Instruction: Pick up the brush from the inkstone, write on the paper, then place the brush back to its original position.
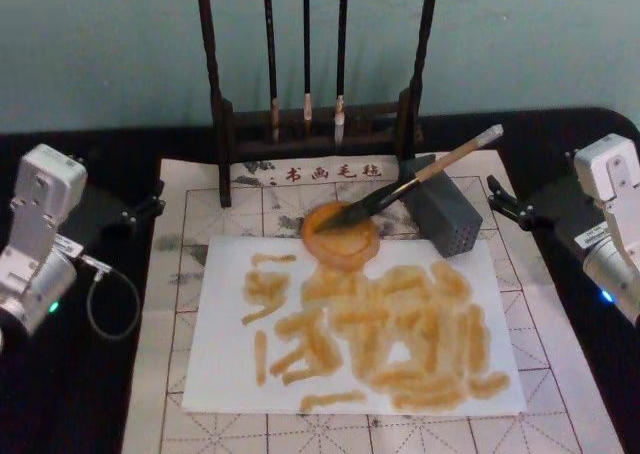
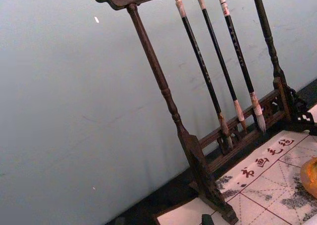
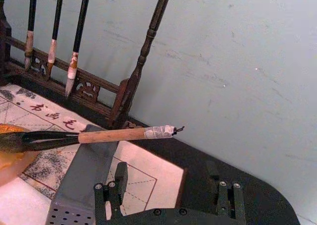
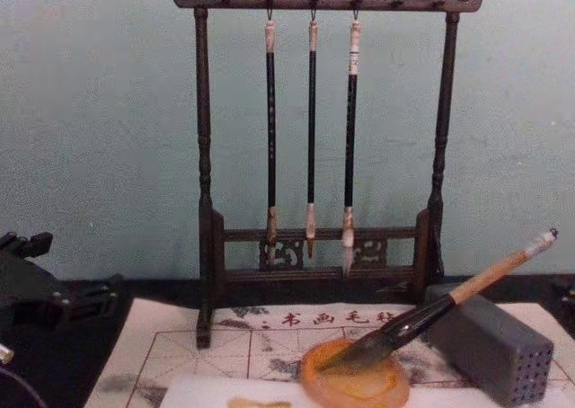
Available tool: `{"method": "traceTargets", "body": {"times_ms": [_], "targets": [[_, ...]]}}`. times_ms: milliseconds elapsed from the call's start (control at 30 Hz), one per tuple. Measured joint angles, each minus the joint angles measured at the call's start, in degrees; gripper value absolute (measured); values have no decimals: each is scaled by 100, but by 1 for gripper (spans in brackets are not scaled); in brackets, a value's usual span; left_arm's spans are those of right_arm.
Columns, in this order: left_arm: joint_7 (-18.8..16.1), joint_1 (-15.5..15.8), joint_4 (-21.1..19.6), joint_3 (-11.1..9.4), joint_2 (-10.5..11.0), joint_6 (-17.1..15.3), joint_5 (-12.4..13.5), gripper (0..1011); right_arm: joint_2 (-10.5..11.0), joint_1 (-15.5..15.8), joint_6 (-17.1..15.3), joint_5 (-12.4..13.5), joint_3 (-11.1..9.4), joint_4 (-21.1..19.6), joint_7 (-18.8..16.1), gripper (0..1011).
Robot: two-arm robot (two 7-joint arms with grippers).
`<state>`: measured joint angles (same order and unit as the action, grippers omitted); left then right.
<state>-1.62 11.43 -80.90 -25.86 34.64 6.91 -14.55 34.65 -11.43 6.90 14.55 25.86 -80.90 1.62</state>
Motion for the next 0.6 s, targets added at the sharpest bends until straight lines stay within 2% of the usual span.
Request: {"method": "traceTargets", "body": {"times_ms": [600], "targets": [[0, 0, 0, 0, 0, 0, 0, 1001, 0, 0, 0, 0, 0, 0, 0, 1000]]}}
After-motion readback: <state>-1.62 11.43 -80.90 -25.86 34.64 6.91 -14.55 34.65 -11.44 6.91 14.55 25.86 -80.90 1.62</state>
